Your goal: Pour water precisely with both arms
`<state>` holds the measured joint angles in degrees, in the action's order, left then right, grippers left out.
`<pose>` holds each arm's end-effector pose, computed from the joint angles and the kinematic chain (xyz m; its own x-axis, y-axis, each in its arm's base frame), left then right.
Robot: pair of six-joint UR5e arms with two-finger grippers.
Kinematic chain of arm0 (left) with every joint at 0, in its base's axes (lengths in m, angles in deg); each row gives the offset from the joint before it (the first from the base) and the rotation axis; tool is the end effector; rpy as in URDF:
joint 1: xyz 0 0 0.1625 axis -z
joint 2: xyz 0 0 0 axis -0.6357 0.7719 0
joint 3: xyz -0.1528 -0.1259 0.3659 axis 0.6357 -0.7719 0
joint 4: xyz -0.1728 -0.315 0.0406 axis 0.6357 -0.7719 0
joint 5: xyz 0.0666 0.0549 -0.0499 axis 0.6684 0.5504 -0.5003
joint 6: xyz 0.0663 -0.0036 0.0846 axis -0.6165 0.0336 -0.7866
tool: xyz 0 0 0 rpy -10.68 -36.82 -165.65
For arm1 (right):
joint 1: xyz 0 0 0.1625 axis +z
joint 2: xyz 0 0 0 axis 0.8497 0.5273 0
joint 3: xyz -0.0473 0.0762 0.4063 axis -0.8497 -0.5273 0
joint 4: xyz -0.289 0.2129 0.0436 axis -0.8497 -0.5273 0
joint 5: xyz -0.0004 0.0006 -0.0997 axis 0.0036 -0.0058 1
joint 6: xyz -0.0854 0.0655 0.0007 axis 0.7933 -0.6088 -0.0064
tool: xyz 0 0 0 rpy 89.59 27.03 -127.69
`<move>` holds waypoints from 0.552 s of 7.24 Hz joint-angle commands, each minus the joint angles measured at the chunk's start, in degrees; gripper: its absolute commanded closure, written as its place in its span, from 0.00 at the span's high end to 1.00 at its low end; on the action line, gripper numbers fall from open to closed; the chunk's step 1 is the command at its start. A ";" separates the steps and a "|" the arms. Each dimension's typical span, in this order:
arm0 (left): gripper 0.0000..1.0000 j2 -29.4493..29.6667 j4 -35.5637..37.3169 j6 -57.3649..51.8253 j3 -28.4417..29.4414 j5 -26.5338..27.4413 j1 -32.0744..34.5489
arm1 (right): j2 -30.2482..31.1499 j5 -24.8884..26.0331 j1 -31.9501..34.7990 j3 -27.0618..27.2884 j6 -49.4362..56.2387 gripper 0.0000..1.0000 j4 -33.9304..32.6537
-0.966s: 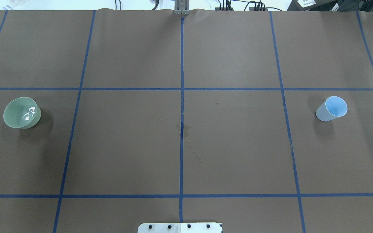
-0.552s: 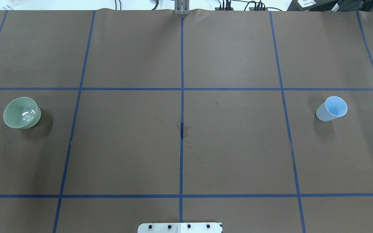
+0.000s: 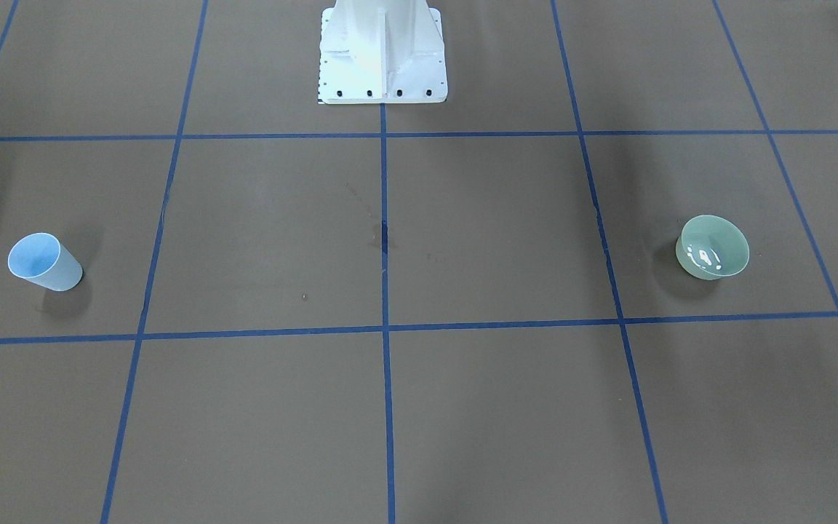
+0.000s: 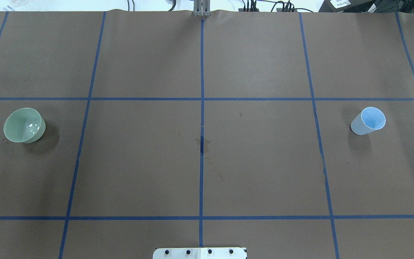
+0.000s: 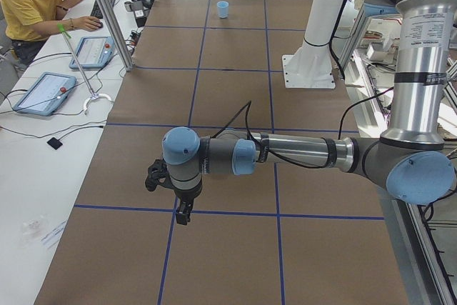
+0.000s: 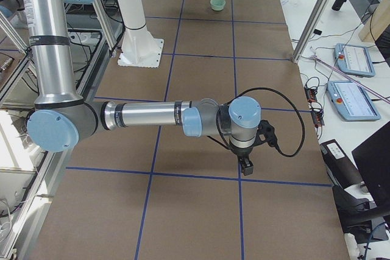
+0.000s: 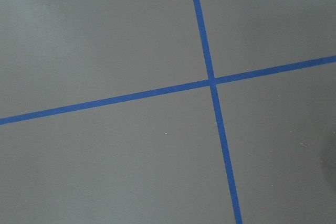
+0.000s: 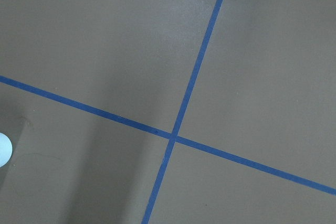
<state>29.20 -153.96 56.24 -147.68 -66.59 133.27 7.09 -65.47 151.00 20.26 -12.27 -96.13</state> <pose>-0.0906 -0.4369 0.6346 0.7413 0.1654 -0.6505 -0.0871 0.9847 0.1512 0.0811 -0.4778 0.6077 0.7020 -0.2955 0.6480 0.1326 0.9482 0.2887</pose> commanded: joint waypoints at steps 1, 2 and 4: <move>1.00 -0.08 0.12 0.37 -0.05 -0.12 0.50 | 0.00 0.50 -1.85 -0.10 -2.14 1.00 -0.66; 1.00 -0.17 -0.05 3.07 -0.14 -0.21 0.59 | 0.00 0.59 -2.21 -0.10 -2.23 1.00 -1.10; 1.00 -0.17 -0.67 3.54 -0.22 -0.30 0.59 | 0.09 0.59 -2.21 -0.01 -2.14 1.00 -1.01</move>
<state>29.01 -154.32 59.37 -147.85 -66.88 133.80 7.15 -64.91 148.89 20.21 -14.38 -97.13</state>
